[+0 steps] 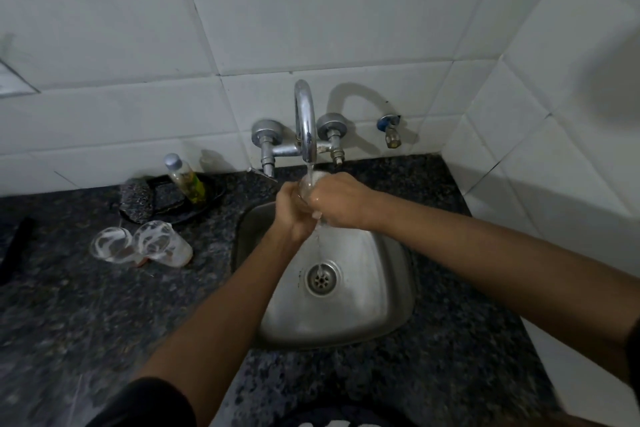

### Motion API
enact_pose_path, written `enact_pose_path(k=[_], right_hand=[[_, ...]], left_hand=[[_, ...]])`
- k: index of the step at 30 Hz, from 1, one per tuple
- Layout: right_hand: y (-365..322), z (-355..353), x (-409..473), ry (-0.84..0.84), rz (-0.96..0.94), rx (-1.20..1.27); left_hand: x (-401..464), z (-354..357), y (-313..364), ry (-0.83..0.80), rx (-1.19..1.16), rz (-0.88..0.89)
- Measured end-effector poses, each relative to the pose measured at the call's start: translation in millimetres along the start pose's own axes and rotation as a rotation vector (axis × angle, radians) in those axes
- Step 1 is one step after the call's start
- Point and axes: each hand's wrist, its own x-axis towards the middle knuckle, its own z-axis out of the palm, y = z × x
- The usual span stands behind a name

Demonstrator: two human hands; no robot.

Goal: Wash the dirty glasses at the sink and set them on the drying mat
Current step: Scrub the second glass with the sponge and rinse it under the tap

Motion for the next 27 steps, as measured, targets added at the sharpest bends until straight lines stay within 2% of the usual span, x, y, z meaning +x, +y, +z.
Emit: enact_pose_path(k=[1,4,7,9,11,15,18,21,23,25,27], right_hand=[[1.0,-3.5,1.0,0.003,-0.042,-0.033],[3.9,1.3,0.1,0.052,-0.241,-0.134],[-5.4,4.5,-6.1,0.131,-0.121,-0.084],[-10.5,2.2,-3.9,0.052,-0.002,-0.039],[-5.5,3.5,1.7,0.062,-0.064,-0.064],[4.2,9.8,0.8,0.09,-0.242,-0.194],[-5.0,5.7,0.6,0.031,-0.041,-0.028],[-7.2,5.1,6.9,-0.044,0.079,0.124],[-4.6,4.8,7.1,-0.029,0.038,0.112],[-1.6,8.2,6.4,0.059,-0.123,-0.061],[-3.1,9.4,0.8,0.12,-0.158,-0.019]], left_hand=[[2.8,-0.4,3.3,-0.03,0.013,-0.044],[3.1,3.3,22.5,-0.067,0.255,-0.143],[2.3,6.6,25.8,-0.058,0.24,-0.106],[1.3,1.5,15.2,-0.036,0.113,-0.068],[0.9,-4.1,13.7,-0.033,0.04,-0.054],[1.3,-2.2,24.7,-0.063,0.186,-0.136],[-2.0,1.9,20.3,-0.04,0.107,-0.085],[-8.2,4.0,9.6,-0.045,-0.018,-0.041],[-9.5,0.2,10.6,-0.037,0.034,-0.071],[-10.6,0.2,19.6,-0.031,0.187,-0.112],[-9.0,0.2,24.5,-0.04,0.231,-0.1]])
